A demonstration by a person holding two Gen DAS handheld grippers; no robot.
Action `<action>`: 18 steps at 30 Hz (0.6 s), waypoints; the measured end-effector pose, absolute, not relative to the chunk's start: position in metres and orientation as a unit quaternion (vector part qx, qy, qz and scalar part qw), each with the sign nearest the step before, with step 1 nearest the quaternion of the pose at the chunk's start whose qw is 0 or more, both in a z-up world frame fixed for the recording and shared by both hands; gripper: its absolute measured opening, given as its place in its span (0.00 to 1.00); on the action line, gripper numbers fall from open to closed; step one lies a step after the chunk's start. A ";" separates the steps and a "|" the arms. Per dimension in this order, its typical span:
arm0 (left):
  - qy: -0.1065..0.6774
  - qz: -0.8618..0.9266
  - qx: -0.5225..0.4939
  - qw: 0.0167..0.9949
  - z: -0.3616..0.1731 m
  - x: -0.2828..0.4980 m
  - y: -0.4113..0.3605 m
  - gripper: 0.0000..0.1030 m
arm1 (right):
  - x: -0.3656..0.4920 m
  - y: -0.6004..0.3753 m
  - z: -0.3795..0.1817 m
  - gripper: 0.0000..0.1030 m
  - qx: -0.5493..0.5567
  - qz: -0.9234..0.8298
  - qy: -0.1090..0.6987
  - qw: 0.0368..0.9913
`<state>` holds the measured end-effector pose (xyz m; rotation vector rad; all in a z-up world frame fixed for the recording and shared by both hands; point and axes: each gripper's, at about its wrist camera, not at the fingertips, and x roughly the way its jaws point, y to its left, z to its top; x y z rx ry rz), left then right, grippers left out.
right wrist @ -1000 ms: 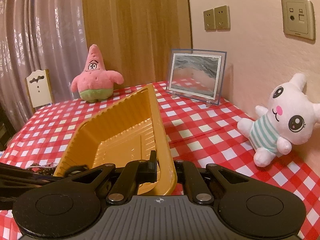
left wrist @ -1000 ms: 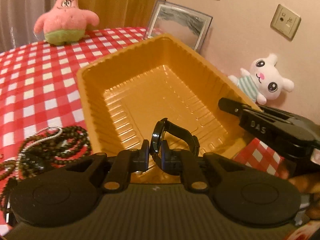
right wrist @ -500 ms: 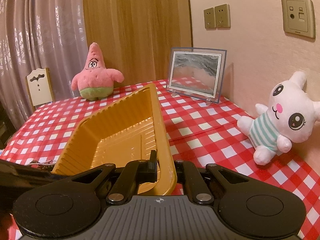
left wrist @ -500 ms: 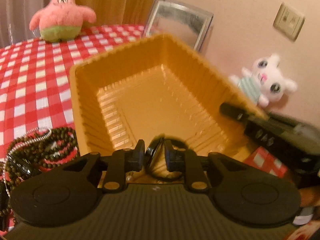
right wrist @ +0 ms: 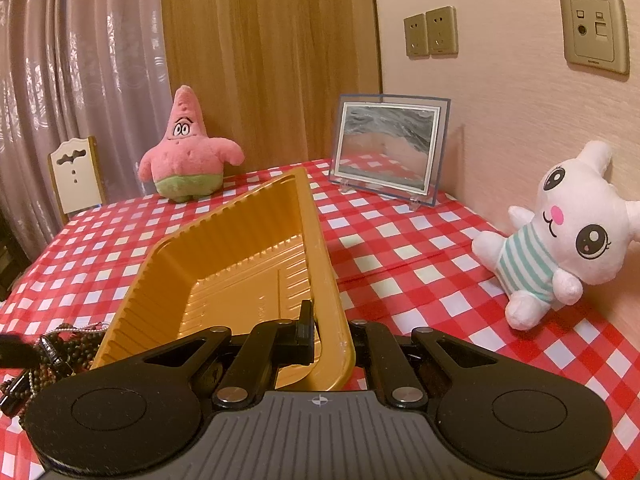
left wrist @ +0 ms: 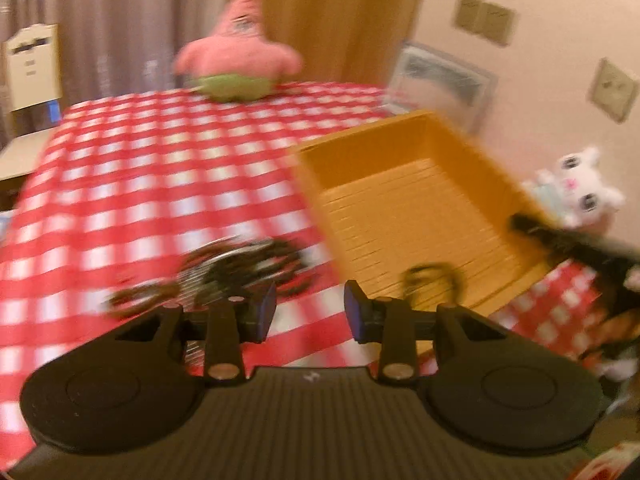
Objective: Organize jewelry
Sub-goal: 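Grasp the black clip-like item from the bead pile with the left tool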
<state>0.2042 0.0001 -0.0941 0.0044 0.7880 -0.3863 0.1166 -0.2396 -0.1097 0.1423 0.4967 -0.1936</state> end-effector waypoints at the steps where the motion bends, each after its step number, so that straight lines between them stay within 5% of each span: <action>1: 0.386 -0.172 0.009 0.906 -0.097 0.202 0.011 0.32 | 0.117 -0.240 -0.110 0.06 0.071 -0.096 0.245 0.962; 18: 0.404 -0.099 0.083 0.906 -0.125 0.195 0.074 0.31 | 0.117 -0.238 -0.110 0.06 0.069 -0.099 0.248 0.961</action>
